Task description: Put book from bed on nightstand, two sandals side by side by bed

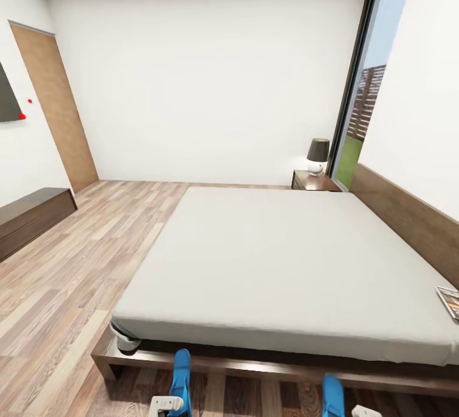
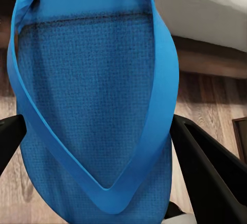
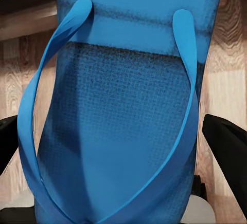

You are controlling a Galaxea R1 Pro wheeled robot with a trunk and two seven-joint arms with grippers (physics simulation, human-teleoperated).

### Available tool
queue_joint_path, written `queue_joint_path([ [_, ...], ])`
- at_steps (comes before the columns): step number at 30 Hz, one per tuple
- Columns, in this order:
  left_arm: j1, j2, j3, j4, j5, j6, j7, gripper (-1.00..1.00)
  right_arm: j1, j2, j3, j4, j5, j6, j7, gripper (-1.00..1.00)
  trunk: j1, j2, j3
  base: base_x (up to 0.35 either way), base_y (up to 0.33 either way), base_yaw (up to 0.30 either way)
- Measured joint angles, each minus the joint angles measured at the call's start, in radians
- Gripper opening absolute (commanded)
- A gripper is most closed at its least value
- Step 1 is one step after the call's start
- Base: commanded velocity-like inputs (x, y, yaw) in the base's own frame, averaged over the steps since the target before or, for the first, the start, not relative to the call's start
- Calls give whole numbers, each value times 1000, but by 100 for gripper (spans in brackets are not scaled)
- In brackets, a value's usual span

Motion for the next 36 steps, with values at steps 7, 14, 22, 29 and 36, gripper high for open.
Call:
queue_joint_path([
  [7, 0, 0, 1, 0, 1, 1, 1, -100, 0, 0, 0, 0, 0, 0, 39, -100, 27, -49, -22, 0, 0, 0],
  [14, 0, 19, 5, -5, 0, 2, 8, -100, 0, -29, -2, 1, -6, 2, 561, -100, 54, -98, -44, 0, 0, 0],
  [22, 0, 116, 61, -67, 6, 1, 14, -100, 0, -68, -2, 1, -9, 5, 567, -100, 84, -154, -69, 0, 0, 0],
  [29, 0, 137, 82, -69, 2, -3, 116, -100, 0, -105, -2, 2, -13, 9, 571, -100, 111, -203, -91, 0, 0, 0],
  [36, 0, 137, 82, -71, -8, -9, 247, -100, 0, -118, -1, 2, -13, 10, 570, -100, 138, -252, -113, 0, 0, 0],
])
